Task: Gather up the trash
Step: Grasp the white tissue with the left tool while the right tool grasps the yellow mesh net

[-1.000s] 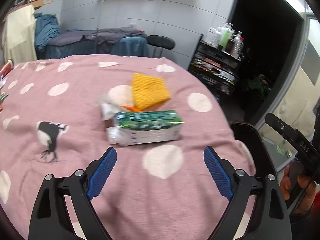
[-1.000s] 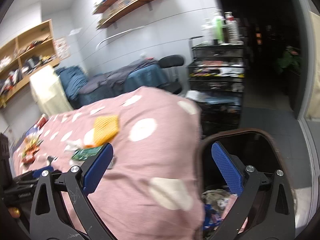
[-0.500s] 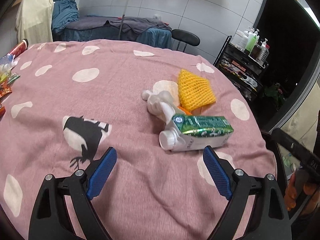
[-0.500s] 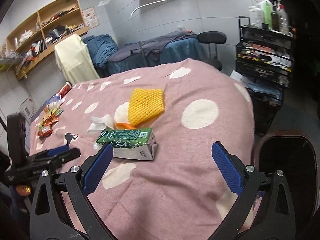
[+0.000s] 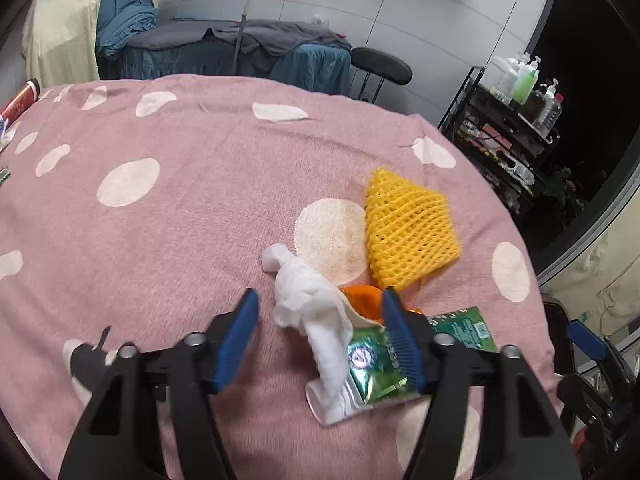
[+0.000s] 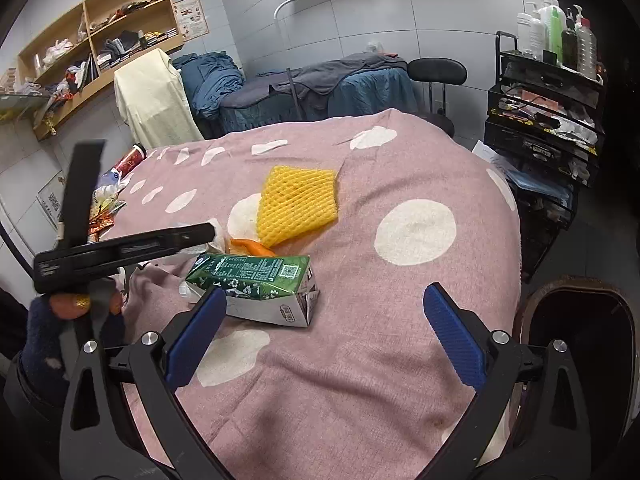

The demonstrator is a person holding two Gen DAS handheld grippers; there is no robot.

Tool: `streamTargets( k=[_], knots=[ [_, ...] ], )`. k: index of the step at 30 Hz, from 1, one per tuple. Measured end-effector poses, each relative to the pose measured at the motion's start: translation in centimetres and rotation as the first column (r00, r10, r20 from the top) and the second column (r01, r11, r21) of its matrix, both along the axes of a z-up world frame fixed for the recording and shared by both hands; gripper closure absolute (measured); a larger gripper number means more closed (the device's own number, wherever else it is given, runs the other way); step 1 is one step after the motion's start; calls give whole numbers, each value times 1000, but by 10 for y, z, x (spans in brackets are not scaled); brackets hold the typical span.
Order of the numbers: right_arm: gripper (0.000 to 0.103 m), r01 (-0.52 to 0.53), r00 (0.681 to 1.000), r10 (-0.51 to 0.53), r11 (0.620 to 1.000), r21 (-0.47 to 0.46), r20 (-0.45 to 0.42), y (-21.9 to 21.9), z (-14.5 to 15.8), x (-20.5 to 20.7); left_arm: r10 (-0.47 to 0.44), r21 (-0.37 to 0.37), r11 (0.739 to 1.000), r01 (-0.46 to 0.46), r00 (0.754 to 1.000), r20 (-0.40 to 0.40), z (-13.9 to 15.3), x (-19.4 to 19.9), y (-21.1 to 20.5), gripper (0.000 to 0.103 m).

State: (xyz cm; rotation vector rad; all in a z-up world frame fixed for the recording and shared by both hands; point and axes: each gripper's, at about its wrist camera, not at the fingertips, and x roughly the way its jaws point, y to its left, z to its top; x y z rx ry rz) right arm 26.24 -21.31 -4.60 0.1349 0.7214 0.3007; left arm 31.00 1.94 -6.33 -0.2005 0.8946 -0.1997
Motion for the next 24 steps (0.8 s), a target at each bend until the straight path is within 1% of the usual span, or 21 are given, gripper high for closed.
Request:
streamTargets(
  k=[1,2,3,4,6,9,11,14,16,19,20,24],
  knots=[
    [6,-3,1000,3,1000,-3,2,0,0,2,3,0,1000,-3,1000,-7,-2,2,1,62],
    [6,-5,1000,5,1000,-6,3,1,0,4,10,-1,1000,-10,1000,-12,-4,3,2,70],
    [6,-5,1000,5,1000,-7,5,1,1,5,18,-9,1000,-18,1000,-11,-5,1,5,72],
    [6,-4,1000,4,1000,-9,7,2,1,7,31,-25,999,-31,1000,-1,-4,-2,8,77],
    [6,-4,1000,4,1000,-6,8,3,1,12,55,-40,998,-53,998,32,1,-11,16,78],
    [6,-11,1000,11,1000,4,8,6,3,21,83,-39,996,-80,993,81,11,-26,24,79],
    [6,-24,1000,24,1000,-3,6,13,3,31,95,-44,995,-91,991,96,15,-33,28,79],
    [6,-52,999,52,997,-62,3,30,2,50,111,-54,993,-105,987,113,19,-45,34,79],
    [6,-75,997,75,992,-97,-5,41,0,60,117,-41,993,-113,985,123,20,-52,36,79],
    [7,-114,993,107,983,-142,-53,58,-6,81,124,-12,992,-124,982,140,21,-61,36,79],
    [9,-117,992,109,982,-151,-59,61,-7,86,129,-13,992,-128,981,143,21,-64,37,79],
    [9,-137,988,120,971,-197,-95,80,-12,111,148,-42,989,-144,980,136,19,-72,43,79]
  ],
)
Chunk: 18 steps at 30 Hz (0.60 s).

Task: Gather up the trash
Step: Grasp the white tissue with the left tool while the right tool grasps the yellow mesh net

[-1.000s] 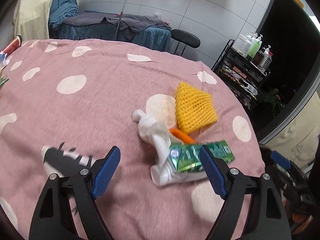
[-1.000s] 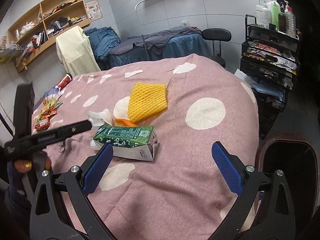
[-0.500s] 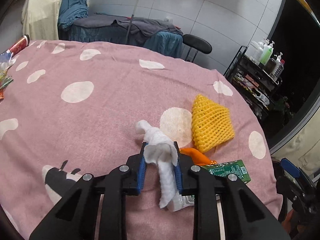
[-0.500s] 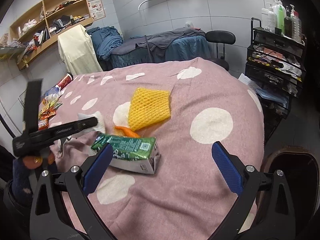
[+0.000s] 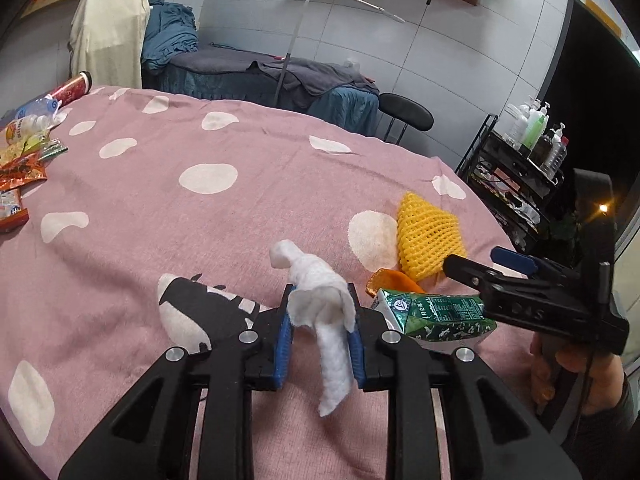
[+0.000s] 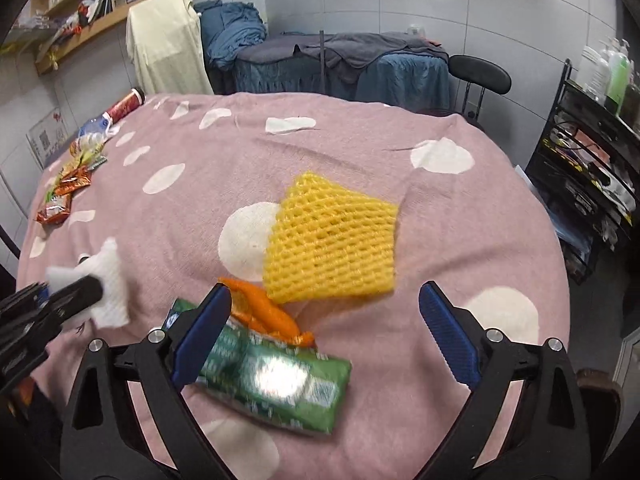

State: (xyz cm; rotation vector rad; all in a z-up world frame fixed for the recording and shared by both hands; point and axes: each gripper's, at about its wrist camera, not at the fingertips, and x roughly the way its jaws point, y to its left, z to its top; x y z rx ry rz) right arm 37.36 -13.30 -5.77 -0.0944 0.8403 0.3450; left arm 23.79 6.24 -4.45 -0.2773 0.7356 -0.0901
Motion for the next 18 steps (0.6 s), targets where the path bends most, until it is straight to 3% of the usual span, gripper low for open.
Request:
streamTargets(
  k=[4,8,10,15,18],
  knots=[
    [11,-17,999,14,997,-74,-40,24,-12,22,6,-9,1000,-6,1000,-6,-3,-5,1,79],
    [22,-22,995,7,988,-154,-98,39,-28,37,12,-18,1000,-12,1000,-10,-5,-9,3,79],
    [31,-4,997,-10,985,-174,-82,38,-29,39,14,-20,1000,-14,1000,-9,-5,-11,3,79],
    [73,0,998,-10,991,-134,-70,28,-25,37,18,-29,999,-18,1000,-8,-5,-14,3,79],
    [85,11,998,-17,996,-85,-67,21,-22,34,14,-30,999,-14,1000,3,-2,-18,1,79]
  ],
)
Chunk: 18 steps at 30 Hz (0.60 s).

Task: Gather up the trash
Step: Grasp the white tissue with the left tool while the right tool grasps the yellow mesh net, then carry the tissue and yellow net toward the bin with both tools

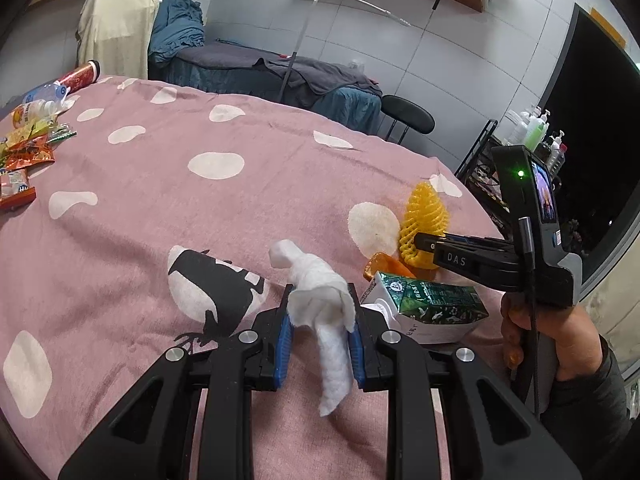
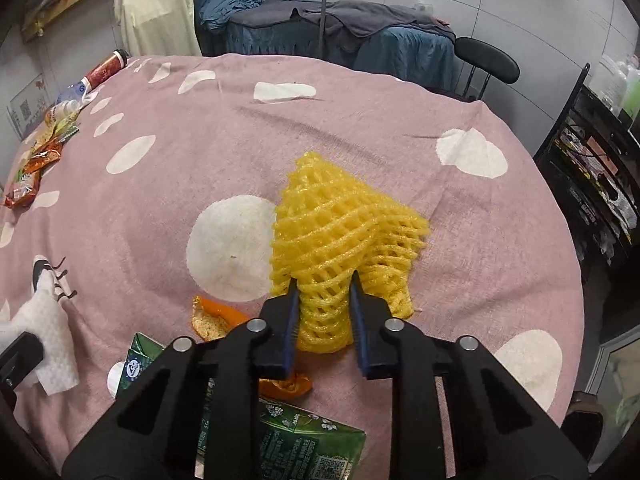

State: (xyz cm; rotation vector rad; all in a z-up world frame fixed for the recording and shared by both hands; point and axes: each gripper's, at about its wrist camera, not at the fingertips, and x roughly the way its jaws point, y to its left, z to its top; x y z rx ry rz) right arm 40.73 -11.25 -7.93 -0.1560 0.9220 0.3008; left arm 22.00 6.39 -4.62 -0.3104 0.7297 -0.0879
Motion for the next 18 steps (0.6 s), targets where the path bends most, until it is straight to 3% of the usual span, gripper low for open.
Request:
streamTargets(
  k=[7,18],
  knots=[
    [88,23,998,-30,992,122,61,-16,26,-19,-9,-6,1000,10,1000,25,7,-13,-4,79],
    [88,31,981,-78,967,254,177,-58,68,-91,-60,1,998,60,995,76,20,-35,-28,79]
  ],
)
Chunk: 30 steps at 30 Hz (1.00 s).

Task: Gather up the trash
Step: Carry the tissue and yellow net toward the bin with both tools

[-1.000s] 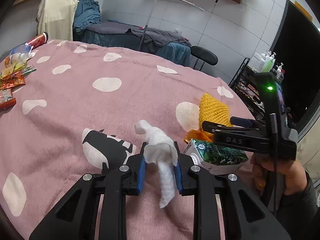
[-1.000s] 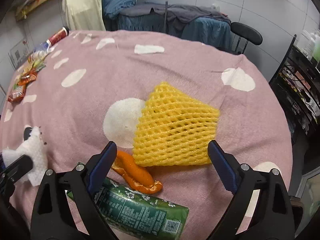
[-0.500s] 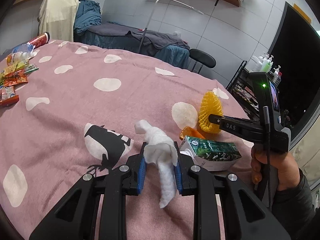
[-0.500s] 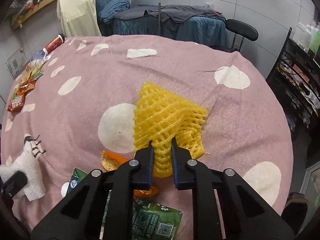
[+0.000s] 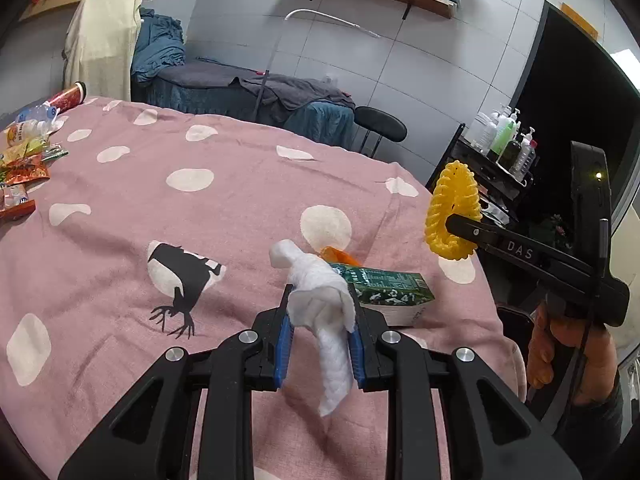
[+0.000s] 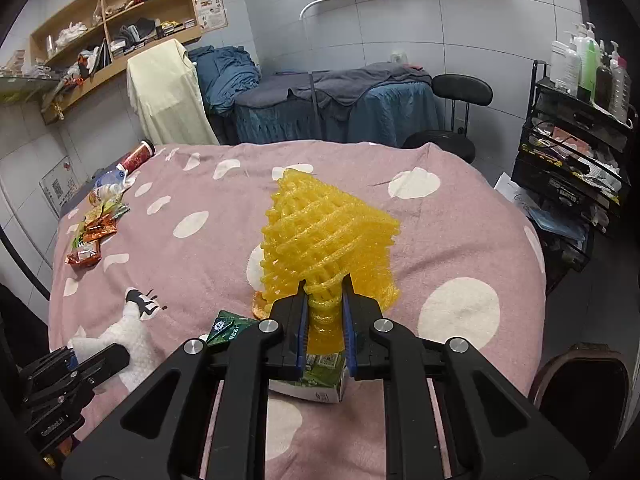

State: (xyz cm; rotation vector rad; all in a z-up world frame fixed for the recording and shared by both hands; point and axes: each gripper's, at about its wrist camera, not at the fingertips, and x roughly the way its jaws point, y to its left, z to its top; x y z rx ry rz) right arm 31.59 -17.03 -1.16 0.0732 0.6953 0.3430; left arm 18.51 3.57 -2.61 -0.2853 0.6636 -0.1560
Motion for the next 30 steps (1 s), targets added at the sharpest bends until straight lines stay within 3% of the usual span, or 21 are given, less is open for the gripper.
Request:
streamTargets(
  k=[18,30],
  knots=[
    [88,146,985,-155,984,102,82,-84,13,-93,-161,-15,987,161,987,23,2,-24,-60,79],
    [88,328,940,-337,936,126,58,-146,-7,-141,-281,-18,959,282,959,40,4,-32,-103,79]
  ],
)
